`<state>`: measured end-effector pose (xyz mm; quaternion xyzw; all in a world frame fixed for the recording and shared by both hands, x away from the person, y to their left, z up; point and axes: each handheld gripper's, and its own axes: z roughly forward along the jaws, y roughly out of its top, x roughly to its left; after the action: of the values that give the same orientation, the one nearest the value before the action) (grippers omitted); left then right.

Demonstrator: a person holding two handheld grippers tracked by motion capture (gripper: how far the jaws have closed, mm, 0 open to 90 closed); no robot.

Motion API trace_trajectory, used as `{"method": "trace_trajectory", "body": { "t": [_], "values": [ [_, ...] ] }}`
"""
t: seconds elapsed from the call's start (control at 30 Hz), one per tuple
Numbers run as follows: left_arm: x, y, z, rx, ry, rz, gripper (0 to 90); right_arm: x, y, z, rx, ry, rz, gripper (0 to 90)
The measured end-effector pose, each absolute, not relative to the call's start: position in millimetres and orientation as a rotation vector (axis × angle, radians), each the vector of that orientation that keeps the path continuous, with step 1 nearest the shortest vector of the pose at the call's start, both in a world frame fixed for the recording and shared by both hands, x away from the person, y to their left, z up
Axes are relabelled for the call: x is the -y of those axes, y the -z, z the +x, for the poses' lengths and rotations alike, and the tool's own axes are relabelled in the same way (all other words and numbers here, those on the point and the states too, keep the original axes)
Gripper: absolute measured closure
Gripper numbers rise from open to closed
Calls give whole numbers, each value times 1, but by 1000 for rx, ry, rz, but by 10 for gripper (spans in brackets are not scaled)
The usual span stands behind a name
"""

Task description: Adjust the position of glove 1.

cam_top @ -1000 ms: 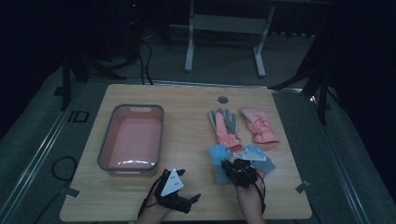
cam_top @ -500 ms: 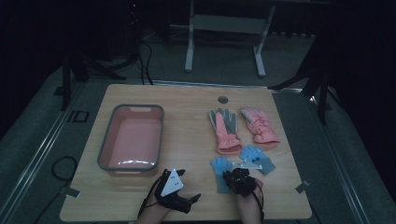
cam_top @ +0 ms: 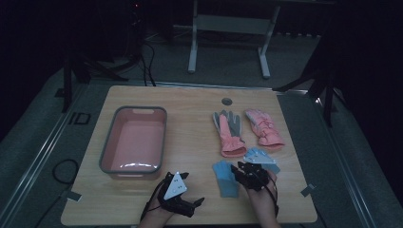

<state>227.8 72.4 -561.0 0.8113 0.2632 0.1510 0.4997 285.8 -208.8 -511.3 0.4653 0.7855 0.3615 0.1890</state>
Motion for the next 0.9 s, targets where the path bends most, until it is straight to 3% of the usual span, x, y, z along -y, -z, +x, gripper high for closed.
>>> {"method": "trace_trajectory", "body": {
  "t": [0.17,0.57,0.9],
  "values": [
    [-72,561,228,-638,-362,1965,21,230,500,302,-2262,-1031,1123,619],
    [-73,561,229,-653,-357,1958,21,281,488,330,-2331,-1028,1023,603],
    [-73,561,229,-655,-356,1956,21,314,512,350,-2409,-989,1054,594]
  ]
}}
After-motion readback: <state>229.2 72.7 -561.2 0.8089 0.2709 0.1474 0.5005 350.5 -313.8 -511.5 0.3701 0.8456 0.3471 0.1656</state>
